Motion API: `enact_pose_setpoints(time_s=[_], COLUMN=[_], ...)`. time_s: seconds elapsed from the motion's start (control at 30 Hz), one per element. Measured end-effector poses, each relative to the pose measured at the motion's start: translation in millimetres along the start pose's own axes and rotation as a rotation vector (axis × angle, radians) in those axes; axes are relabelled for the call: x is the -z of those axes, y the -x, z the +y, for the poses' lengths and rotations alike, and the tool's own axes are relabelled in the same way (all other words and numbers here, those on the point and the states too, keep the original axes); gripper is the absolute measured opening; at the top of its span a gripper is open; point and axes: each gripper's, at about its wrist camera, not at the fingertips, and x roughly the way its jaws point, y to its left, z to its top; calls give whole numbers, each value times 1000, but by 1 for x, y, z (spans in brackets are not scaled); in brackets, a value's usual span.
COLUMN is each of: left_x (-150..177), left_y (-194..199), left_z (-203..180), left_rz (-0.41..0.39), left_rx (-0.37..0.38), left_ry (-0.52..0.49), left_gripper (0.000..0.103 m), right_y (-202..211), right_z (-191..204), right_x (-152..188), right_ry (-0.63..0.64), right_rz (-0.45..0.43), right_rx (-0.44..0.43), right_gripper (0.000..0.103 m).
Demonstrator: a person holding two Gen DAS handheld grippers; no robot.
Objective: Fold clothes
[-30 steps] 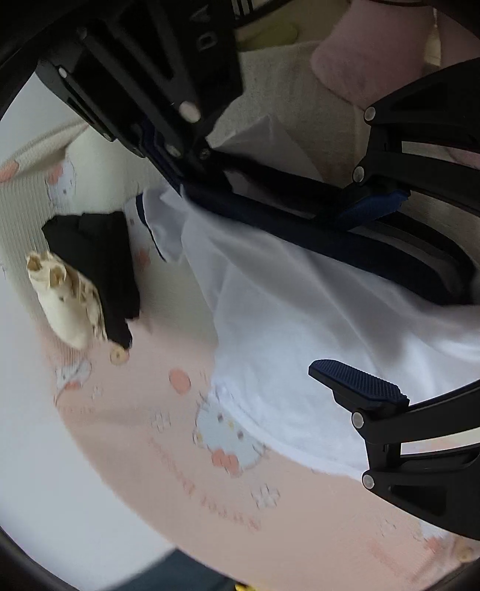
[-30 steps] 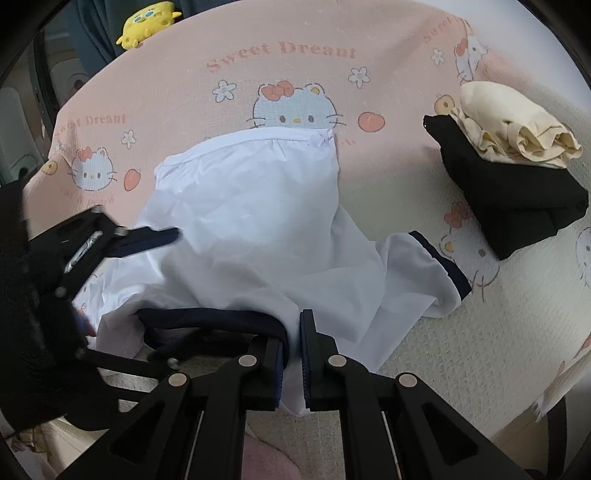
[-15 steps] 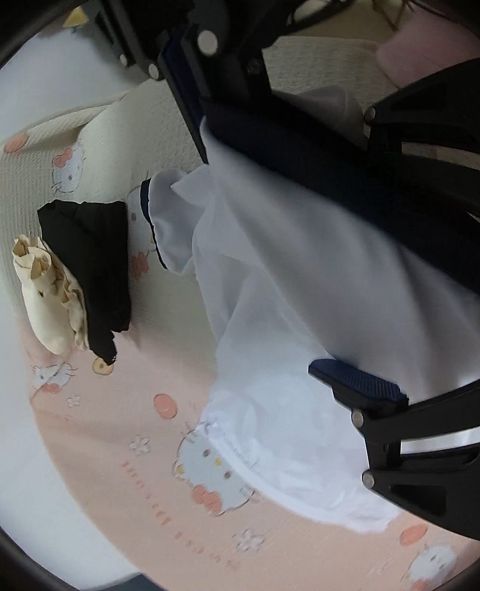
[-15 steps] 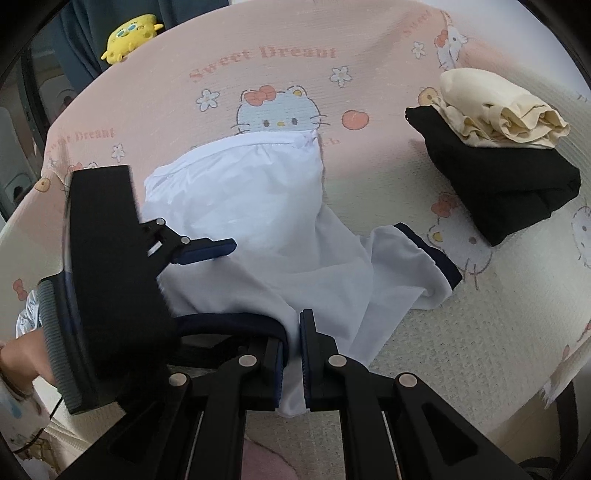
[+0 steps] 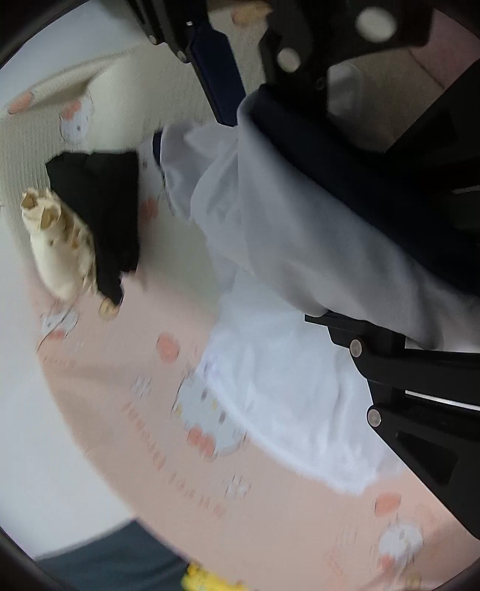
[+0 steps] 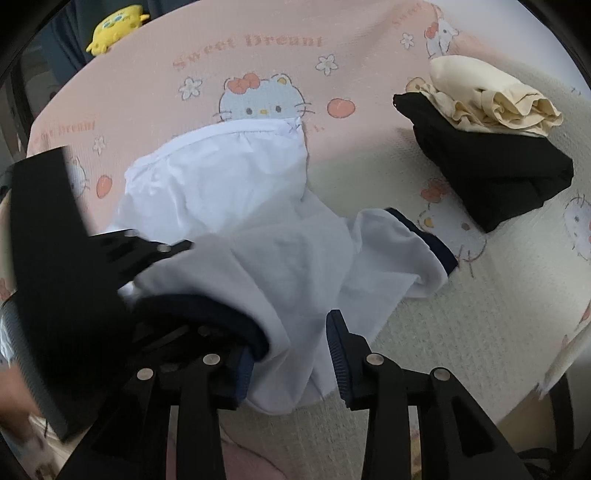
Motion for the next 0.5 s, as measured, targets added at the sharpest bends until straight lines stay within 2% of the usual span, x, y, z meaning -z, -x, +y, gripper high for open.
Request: enact_pose_setpoints(time_s=[0.1, 0.27, 0.37, 0.43, 0.5], left_x=[1, 13, 26, 36, 46], left_y=[6, 9, -2, -13, -21], left_z=[13, 21, 19, 15, 11], left_rz=[10, 63, 146, 199, 221], left_rx=[-62, -179, -129, -89, -87], left_ry=[11, -85, -95, -104, -115], left_gripper=[11, 11, 10, 11, 11], right_y=[-3, -3, -5, -12, -20], right_z=[1, 14, 20, 21, 18], right_x=[-8, -14, -13, -10, -4], right_ry=[-4, 51, 85, 104, 112], right_rz=[-9, -38, -26, 30, 108], right_rx=[-27, -20, 6, 3, -49], right_gripper=[36, 36, 36, 36, 36])
